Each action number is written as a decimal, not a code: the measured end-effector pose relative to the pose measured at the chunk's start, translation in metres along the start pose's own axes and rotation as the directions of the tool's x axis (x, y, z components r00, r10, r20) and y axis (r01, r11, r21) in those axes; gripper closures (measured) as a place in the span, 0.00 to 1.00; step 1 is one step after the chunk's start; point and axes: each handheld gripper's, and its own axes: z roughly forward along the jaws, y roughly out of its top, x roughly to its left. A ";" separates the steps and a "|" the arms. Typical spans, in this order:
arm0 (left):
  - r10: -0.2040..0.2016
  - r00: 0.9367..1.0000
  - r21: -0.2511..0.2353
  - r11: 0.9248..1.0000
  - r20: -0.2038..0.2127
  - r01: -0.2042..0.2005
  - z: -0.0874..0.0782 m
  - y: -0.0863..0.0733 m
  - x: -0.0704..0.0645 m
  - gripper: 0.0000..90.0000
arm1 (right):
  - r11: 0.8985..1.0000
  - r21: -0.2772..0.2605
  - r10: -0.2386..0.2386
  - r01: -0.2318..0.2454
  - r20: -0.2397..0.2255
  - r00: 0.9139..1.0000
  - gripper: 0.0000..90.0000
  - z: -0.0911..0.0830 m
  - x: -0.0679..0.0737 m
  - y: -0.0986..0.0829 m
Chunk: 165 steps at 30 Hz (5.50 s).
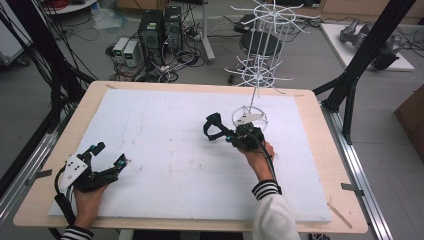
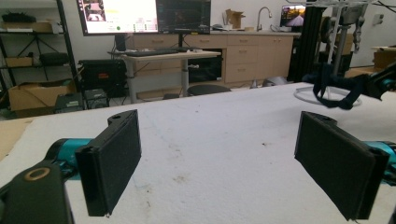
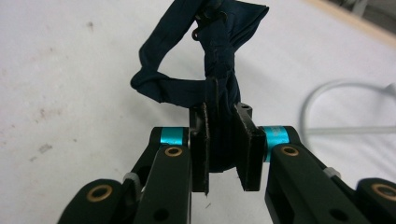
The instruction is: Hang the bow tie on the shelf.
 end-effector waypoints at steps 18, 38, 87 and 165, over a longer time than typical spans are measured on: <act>0.007 1.000 0.002 1.000 -0.002 -0.007 0.000 0.000 0.000 0.17 | 0.971 -0.238 -0.013 0.019 0.026 1.000 0.86 -0.051 0.010 0.009; 0.006 1.000 0.002 1.000 -0.002 -0.006 0.000 0.000 0.000 0.17 | 0.906 -0.424 0.017 0.010 0.060 0.998 0.85 -0.100 0.014 0.010; 0.003 1.000 0.001 1.000 0.000 -0.003 0.000 0.000 0.000 0.17 | 0.881 -0.467 0.218 -0.076 0.259 0.941 0.85 -0.120 -0.034 -0.006; 0.006 1.000 -0.004 1.000 -0.002 -0.006 -0.001 0.000 0.000 0.17 | 0.784 -0.612 0.322 -0.106 0.255 0.912 0.12 -0.097 0.024 -0.148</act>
